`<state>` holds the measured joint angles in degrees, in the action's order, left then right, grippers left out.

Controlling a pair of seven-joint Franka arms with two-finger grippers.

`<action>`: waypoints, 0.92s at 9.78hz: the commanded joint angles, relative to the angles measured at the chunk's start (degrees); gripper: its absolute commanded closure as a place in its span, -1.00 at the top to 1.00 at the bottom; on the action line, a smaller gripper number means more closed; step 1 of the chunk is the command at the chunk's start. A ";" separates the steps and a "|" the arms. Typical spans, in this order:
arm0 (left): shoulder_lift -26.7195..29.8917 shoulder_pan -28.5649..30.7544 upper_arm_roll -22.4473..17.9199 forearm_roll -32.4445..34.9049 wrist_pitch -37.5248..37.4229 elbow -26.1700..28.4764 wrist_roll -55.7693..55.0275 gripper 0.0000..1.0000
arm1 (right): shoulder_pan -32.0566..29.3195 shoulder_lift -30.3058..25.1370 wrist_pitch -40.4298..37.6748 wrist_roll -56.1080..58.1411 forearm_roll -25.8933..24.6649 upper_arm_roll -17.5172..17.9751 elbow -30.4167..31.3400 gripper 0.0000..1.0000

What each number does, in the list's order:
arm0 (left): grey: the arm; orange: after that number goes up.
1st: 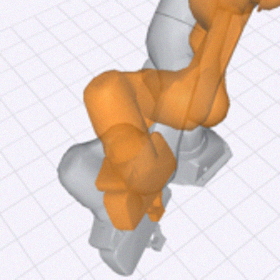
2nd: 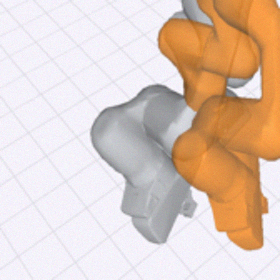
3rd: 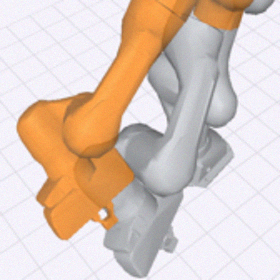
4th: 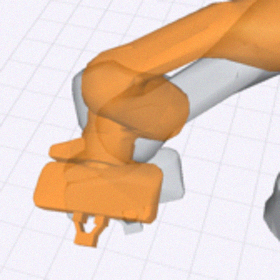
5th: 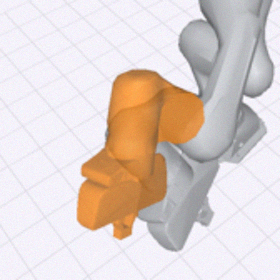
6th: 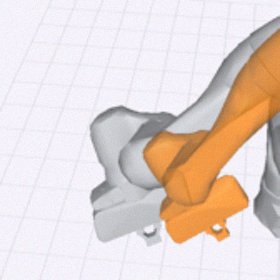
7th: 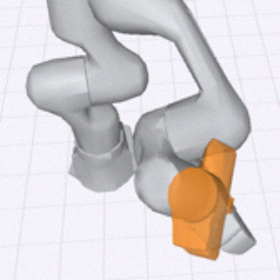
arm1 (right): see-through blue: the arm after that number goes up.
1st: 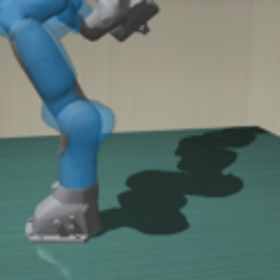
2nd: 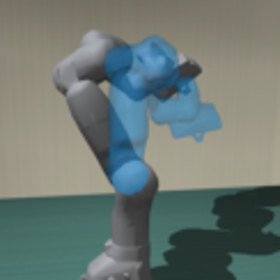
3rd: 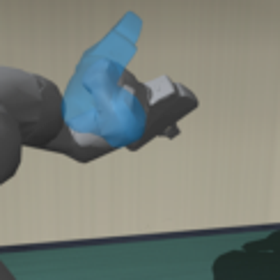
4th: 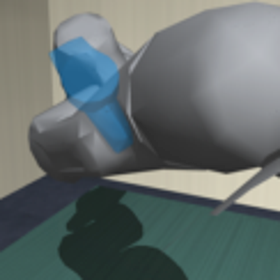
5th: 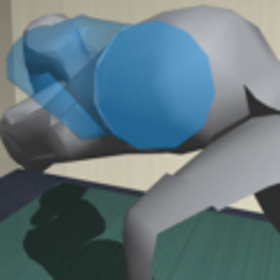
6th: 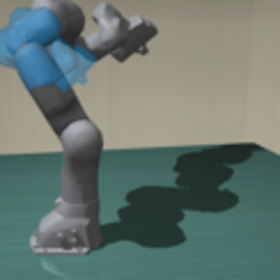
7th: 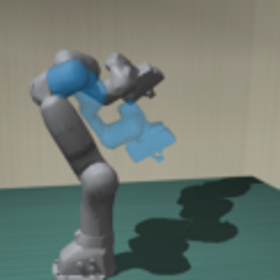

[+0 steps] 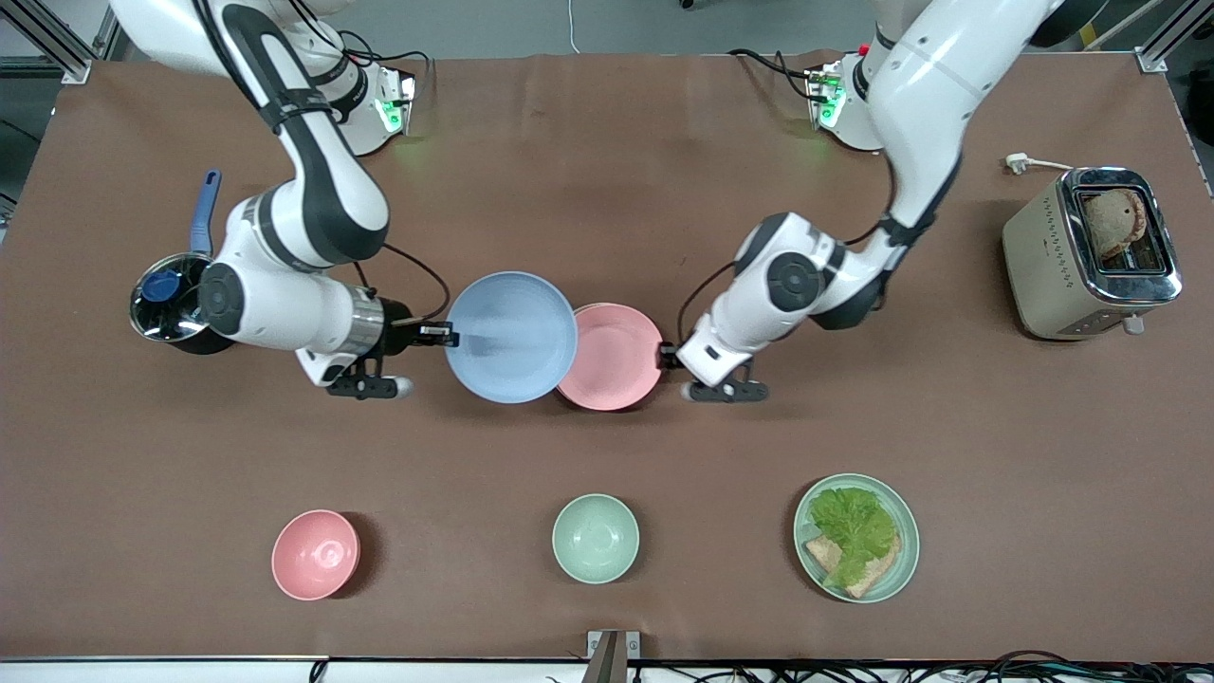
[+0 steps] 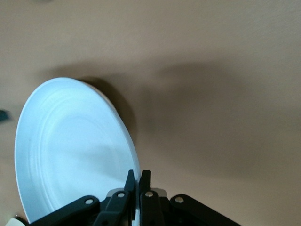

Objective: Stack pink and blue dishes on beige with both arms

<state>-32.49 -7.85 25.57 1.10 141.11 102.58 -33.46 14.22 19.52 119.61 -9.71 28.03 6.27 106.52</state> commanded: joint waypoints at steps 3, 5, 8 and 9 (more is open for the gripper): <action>13.92 17.12 0.09 7.86 -18.64 -5.52 8.29 1.00 | 0.11 4.63 14.48 -1.54 0.27 5.94 3.25 -0.95; 17.62 21.72 -0.08 8.03 -30.74 -13.24 14.54 1.00 | 1.51 7.01 19.50 -1.54 0.27 7.17 3.69 -0.93; 24.73 23.92 0.01 6.98 -48.16 -19.87 20.26 1.00 | 4.15 7.54 25.40 -1.63 0.44 7.44 6.33 -0.91; 27.11 24.19 0.01 6.11 -49.69 -19.79 20.54 1.00 | 5.20 7.55 25.84 -2.15 0.97 7.44 6.33 -0.91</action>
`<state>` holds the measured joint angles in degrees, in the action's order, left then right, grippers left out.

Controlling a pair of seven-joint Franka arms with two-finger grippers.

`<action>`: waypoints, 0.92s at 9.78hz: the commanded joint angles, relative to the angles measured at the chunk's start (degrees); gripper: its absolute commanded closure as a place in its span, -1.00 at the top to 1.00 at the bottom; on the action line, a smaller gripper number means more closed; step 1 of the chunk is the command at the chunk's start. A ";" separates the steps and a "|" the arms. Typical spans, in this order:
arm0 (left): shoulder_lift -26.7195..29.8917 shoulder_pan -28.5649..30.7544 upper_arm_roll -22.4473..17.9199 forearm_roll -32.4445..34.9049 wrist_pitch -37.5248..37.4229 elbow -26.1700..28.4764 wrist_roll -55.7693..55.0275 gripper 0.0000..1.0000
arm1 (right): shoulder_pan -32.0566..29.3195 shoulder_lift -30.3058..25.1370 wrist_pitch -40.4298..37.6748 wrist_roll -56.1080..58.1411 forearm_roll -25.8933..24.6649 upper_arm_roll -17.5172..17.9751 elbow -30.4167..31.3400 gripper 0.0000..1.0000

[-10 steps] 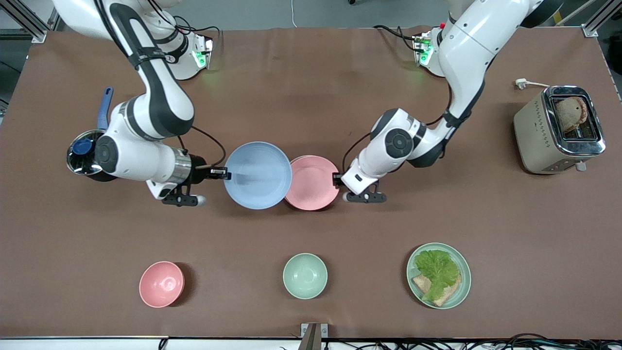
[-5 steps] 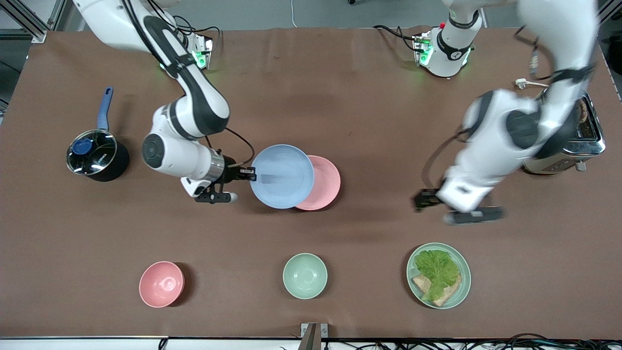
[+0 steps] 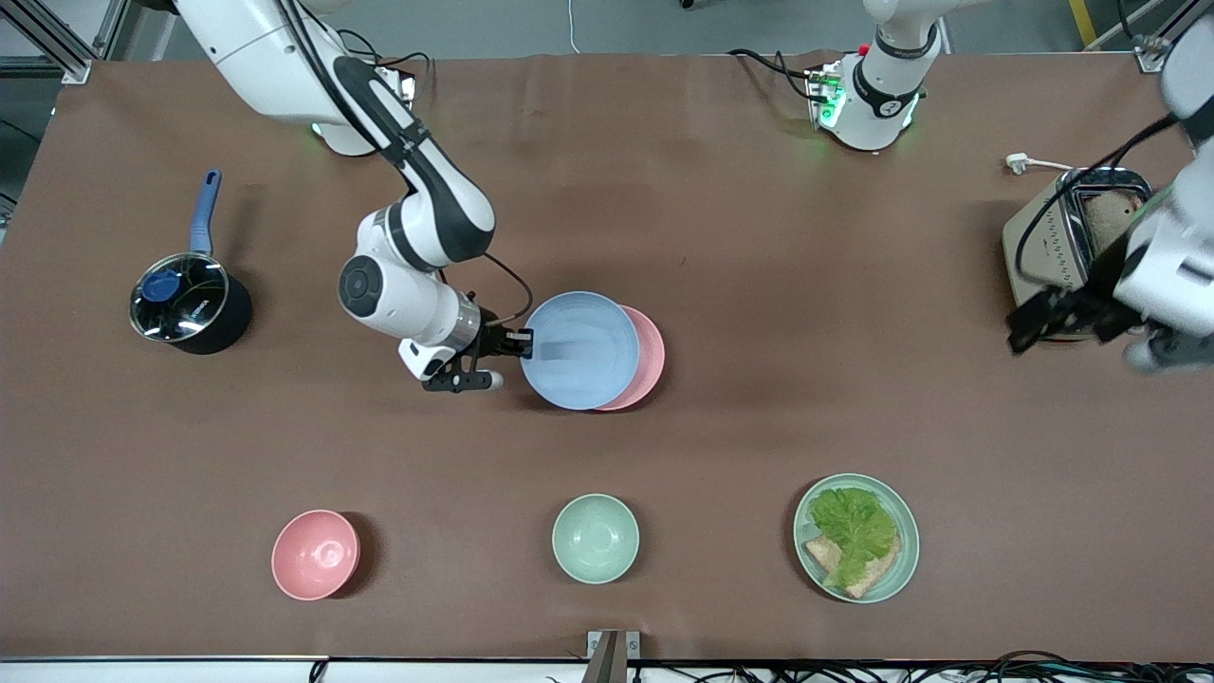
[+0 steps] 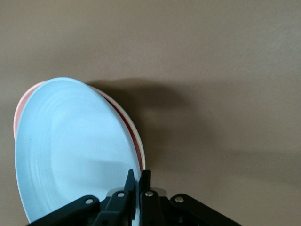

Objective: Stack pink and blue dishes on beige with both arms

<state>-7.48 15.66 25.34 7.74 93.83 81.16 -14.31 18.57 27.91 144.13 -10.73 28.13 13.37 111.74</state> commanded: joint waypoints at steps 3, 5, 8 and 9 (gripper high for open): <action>7.20 0.69 -1.24 -3.77 -6.64 2.16 4.88 1.00 | 2.26 0.30 3.69 -1.39 1.48 0.34 1.11 -0.89; 8.70 -9.44 -13.57 -4.13 -7.43 2.77 9.71 1.00 | 2.09 0.66 3.88 -1.22 1.48 0.25 1.02 -0.84; 10.55 -15.75 -19.36 -4.04 -7.52 4.89 12.02 1.00 | 1.74 1.53 3.71 -1.22 1.48 0.25 1.02 -0.03; 10.47 -15.32 -19.36 -4.13 -8.04 4.63 12.28 1.00 | 1.65 1.53 3.53 -1.22 1.48 0.25 0.94 0.37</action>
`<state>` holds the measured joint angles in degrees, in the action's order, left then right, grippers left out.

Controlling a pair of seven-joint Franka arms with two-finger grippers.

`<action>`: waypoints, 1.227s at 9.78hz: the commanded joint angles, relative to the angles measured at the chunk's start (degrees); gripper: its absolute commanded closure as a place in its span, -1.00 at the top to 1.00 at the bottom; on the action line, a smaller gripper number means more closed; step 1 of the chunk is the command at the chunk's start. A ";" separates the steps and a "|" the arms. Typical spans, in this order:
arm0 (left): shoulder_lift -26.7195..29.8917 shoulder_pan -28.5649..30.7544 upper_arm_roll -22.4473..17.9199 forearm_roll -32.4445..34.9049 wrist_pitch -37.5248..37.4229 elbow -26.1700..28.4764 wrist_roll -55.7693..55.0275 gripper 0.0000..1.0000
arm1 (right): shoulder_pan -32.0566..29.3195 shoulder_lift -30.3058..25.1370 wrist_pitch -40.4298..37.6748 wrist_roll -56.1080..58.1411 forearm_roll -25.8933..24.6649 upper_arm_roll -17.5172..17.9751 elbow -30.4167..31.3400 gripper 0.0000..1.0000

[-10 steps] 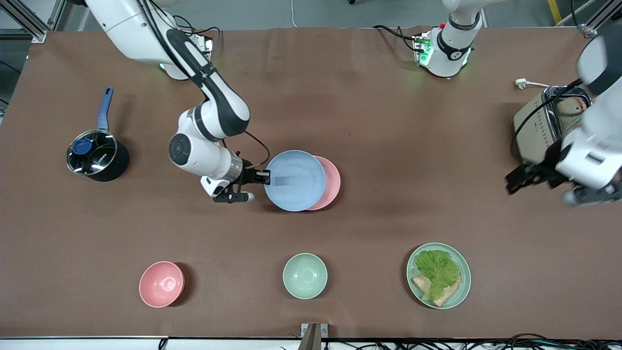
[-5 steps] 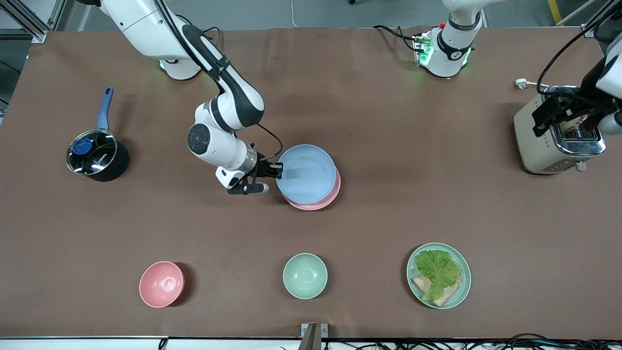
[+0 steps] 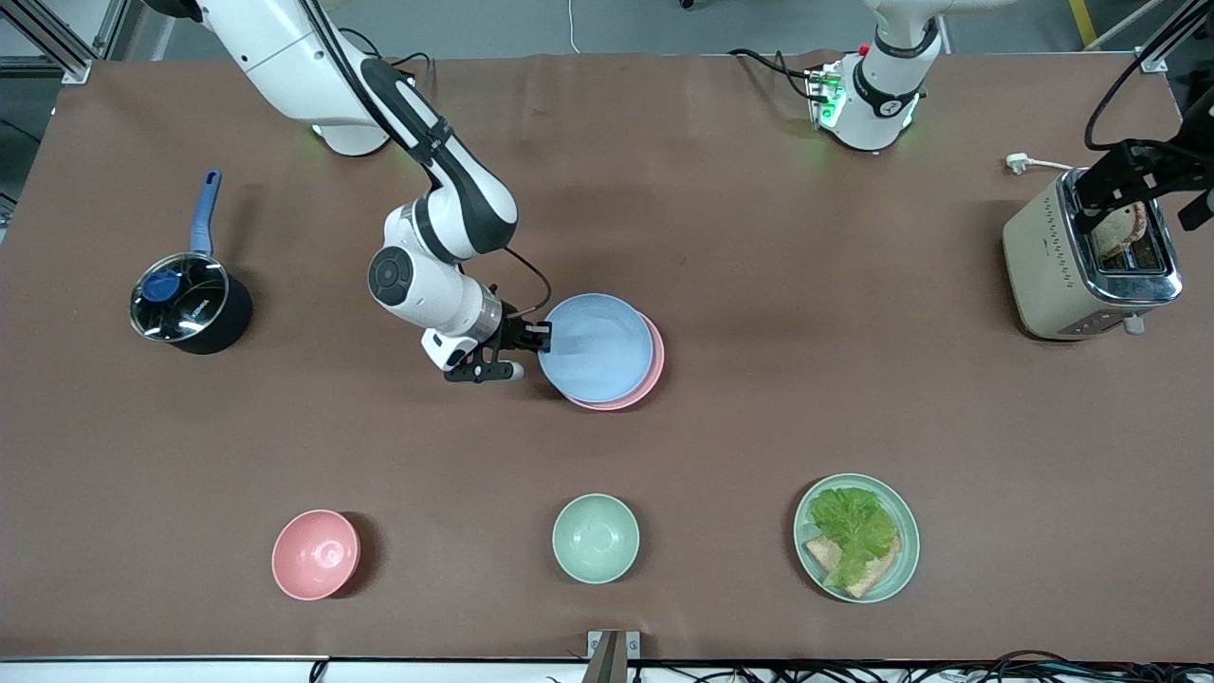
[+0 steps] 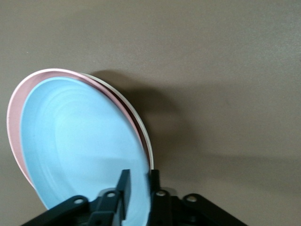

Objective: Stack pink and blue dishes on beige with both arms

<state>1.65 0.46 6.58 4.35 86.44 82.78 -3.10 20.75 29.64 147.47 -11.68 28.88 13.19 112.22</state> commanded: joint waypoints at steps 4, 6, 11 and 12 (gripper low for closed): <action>1.16 -0.12 -0.42 -2.94 -1.53 3.17 1.08 1.00 | -3.59 -8.69 -7.32 -0.01 -0.40 -0.35 0.45 1.00; 1.25 -0.11 -0.42 -3.03 -3.20 3.26 0.99 1.00 | -8.68 -16.95 -13.75 -0.45 -8.52 -0.62 1.67 1.00; 1.33 -0.11 -0.16 -3.12 -3.82 3.88 0.99 1.00 | -18.64 -29.54 -29.60 -0.99 -28.50 -9.02 -2.17 1.00; 1.34 -0.11 -0.07 -3.21 -3.82 3.79 1.08 1.00 | -18.64 -30.51 -30.13 -0.55 -29.75 -10.88 -3.66 1.00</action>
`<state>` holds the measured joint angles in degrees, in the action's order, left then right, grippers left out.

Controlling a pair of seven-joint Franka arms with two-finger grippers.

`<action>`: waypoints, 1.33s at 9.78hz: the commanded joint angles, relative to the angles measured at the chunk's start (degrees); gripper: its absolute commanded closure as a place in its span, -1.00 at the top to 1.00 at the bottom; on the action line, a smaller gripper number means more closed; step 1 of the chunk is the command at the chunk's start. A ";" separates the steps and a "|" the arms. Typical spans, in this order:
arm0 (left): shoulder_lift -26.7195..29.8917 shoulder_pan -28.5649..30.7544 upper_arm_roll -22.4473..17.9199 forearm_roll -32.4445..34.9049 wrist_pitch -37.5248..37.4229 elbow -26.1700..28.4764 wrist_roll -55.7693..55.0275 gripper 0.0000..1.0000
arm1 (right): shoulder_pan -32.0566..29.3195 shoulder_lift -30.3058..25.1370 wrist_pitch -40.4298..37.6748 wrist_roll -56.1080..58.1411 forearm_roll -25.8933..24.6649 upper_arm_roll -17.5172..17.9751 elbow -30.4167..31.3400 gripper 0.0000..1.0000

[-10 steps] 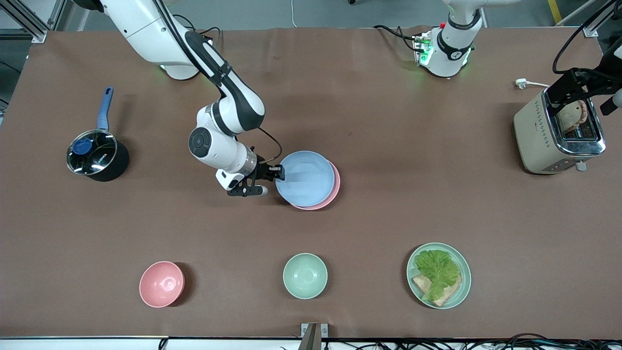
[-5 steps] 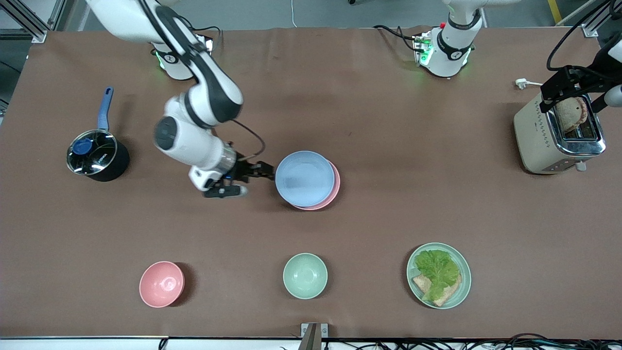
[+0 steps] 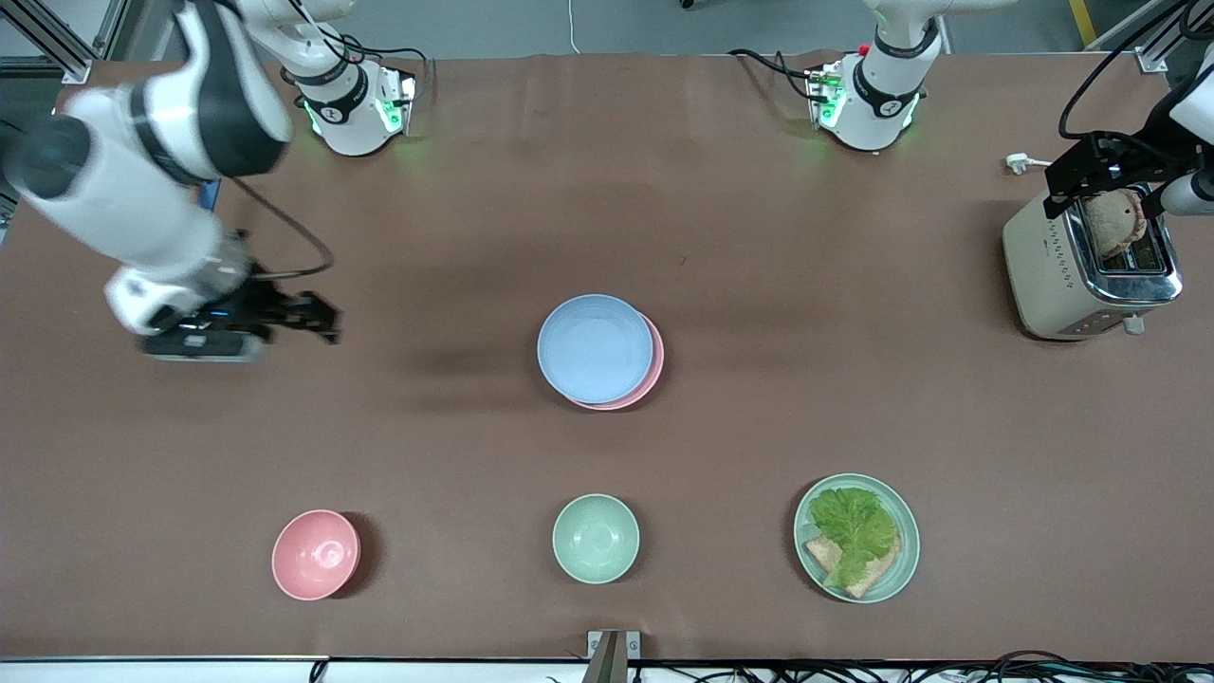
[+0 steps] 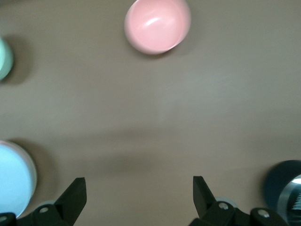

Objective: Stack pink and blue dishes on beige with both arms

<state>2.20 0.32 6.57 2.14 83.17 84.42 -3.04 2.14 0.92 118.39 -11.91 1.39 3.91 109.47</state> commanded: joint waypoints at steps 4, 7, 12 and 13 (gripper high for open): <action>0.61 -0.15 0.02 -2.14 -0.55 1.80 1.02 1.00 | -0.20 -2.15 -23.07 2.58 -4.12 -5.66 -18.55 1.00; 0.00 0.29 -0.24 -2.23 -0.55 1.27 0.84 1.00 | -0.29 -2.06 -28.73 1.81 -3.15 -7.59 -23.08 1.00; -0.62 -0.23 0.02 -2.05 -0.64 0.83 0.84 1.00 | -0.64 -2.06 -32.26 2.94 -3.24 -9.27 -23.25 1.00; -0.53 -0.06 0.02 -2.14 -0.90 0.83 0.84 1.00 | -0.73 -2.06 -32.35 5.82 -3.24 -9.44 -23.25 1.00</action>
<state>2.21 0.06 6.53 0.75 83.15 84.41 -3.03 1.87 -1.22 86.92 -8.57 -1.53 -5.60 86.94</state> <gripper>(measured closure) 0.000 0.000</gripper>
